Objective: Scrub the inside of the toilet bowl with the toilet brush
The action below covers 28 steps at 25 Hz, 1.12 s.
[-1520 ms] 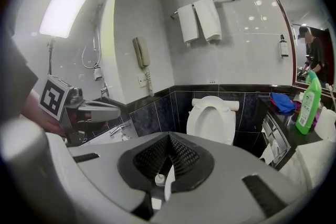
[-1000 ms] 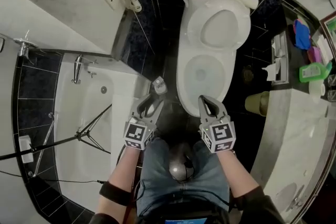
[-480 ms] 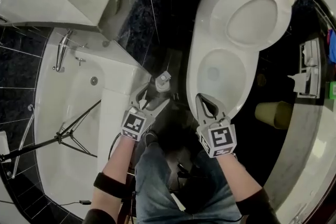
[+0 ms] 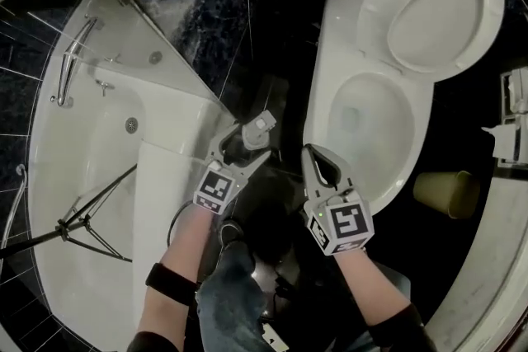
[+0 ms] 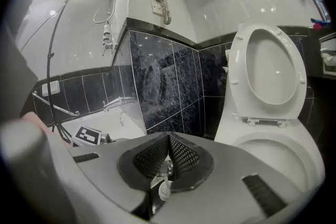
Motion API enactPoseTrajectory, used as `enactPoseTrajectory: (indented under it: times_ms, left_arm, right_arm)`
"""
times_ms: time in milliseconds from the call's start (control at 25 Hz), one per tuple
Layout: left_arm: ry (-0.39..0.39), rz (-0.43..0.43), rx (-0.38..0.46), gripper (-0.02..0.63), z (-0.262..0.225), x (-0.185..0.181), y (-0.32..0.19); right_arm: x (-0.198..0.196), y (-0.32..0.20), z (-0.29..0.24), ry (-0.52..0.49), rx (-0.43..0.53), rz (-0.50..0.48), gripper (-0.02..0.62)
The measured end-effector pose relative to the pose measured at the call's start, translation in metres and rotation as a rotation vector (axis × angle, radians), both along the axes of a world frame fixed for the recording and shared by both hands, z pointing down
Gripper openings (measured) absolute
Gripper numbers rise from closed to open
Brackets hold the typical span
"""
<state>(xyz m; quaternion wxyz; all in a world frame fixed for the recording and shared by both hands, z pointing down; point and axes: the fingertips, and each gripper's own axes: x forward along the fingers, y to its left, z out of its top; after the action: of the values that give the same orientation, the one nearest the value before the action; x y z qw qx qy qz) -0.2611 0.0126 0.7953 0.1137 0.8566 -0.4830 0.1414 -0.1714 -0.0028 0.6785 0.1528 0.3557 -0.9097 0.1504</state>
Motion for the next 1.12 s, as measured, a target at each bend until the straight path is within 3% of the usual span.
enactPoseTrajectory:
  times_ms: [320, 440, 640, 760, 920, 1120]
  left_arm:
    - [0.043, -0.012, 0.023, 0.396, 0.062, -0.003, -0.023]
    - [0.068, -0.021, 0.036, 0.397, 0.066, -0.001, -0.035]
    - [0.046, 0.078, 0.086, 0.397, 0.071, 0.013, -0.042]
    - [0.055, 0.092, 0.097, 0.394, 0.07, 0.02, -0.048]
    - [0.053, 0.094, 0.114, 0.379, 0.074, 0.022, -0.053]
    - [0.078, 0.078, 0.123, 0.306, 0.07, 0.022, -0.058]
  right_arm:
    - [-0.004, -0.01, 0.023, -0.061, 0.026, 0.001, 0.006]
    - [0.002, -0.019, 0.03, -0.055, 0.081, 0.002, 0.006]
    - [0.002, -0.019, 0.035, -0.059, 0.071, -0.003, 0.006]
    - [0.001, -0.02, 0.038, -0.069, 0.06, -0.001, 0.006]
    - [0.004, -0.028, 0.043, -0.059, 0.112, 0.003, 0.006]
    - [0.001, -0.03, 0.045, -0.066, 0.09, 0.002, 0.006]
